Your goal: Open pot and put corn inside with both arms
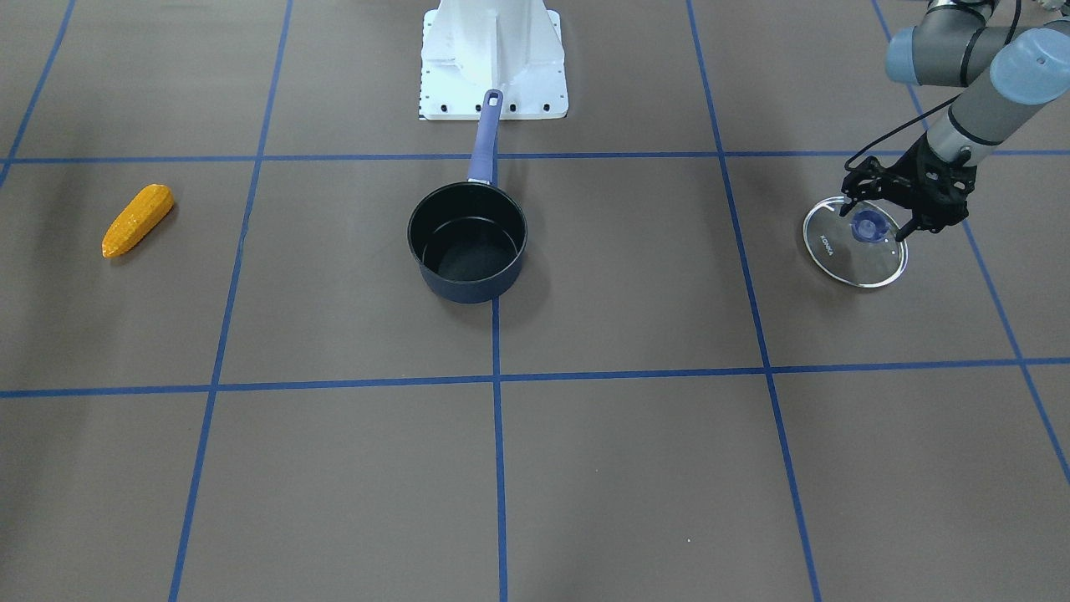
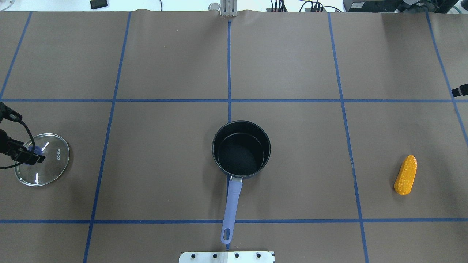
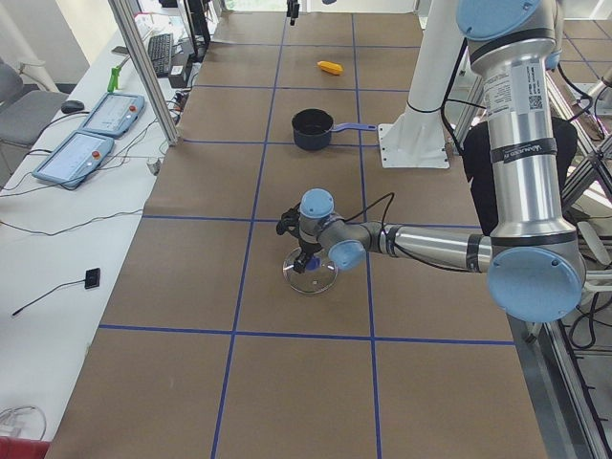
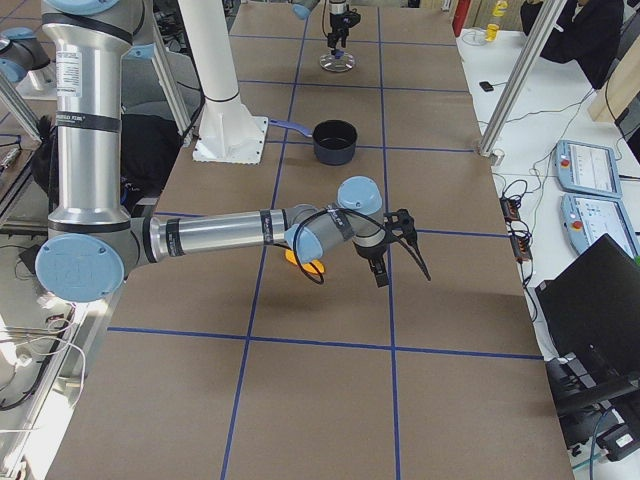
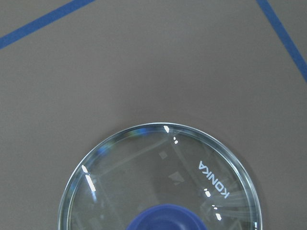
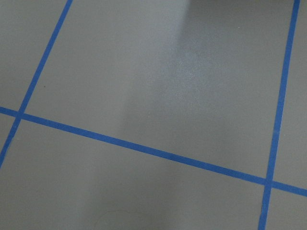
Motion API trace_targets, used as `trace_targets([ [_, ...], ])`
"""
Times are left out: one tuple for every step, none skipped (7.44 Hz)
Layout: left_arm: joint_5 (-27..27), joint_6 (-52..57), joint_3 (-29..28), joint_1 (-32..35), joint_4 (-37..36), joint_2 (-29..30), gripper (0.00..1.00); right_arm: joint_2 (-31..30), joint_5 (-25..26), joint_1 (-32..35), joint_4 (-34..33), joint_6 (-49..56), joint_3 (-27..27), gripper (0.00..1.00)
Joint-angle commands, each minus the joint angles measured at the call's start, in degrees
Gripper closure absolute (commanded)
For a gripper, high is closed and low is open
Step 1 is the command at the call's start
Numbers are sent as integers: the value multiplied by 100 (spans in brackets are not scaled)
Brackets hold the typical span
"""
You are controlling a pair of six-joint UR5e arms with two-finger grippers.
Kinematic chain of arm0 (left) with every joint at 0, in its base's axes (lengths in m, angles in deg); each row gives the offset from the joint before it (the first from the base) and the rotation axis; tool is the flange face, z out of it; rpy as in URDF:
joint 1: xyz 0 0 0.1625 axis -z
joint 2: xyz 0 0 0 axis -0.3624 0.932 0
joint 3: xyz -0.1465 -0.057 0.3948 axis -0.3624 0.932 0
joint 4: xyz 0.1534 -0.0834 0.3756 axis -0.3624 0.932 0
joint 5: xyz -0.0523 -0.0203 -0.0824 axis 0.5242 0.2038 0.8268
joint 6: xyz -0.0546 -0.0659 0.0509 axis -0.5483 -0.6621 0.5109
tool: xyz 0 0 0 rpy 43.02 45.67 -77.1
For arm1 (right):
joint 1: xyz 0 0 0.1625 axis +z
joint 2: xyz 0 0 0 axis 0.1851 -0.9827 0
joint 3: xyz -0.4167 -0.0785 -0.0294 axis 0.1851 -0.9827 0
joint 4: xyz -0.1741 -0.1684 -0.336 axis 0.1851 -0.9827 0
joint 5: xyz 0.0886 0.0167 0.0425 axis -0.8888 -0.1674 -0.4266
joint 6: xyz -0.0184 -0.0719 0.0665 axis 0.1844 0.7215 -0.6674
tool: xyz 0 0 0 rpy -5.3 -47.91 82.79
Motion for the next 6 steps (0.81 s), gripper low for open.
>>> trace_targets([
  [513,398,344,1197,-977,30,2,0,-16,0,0,-16,34,0],
  [645,1402,495,1760,-1740,39,2,0,-33,0,0,-86,43,0],
  [881,2570,635,2453,-2809,65,2,0,-51,-17,0,-165,69,0],
  [892,3243,654,3086,-3786,179,2,-26,-51,-35,-9,-174,130,0],
  [892,3693,559,3336,-4265,267,2,-79,-16,-174,-18,-688,322,0],
  [927,3889,610,3408,-4192,198,2,-236,202,-585,-9,-1284,628,0],
])
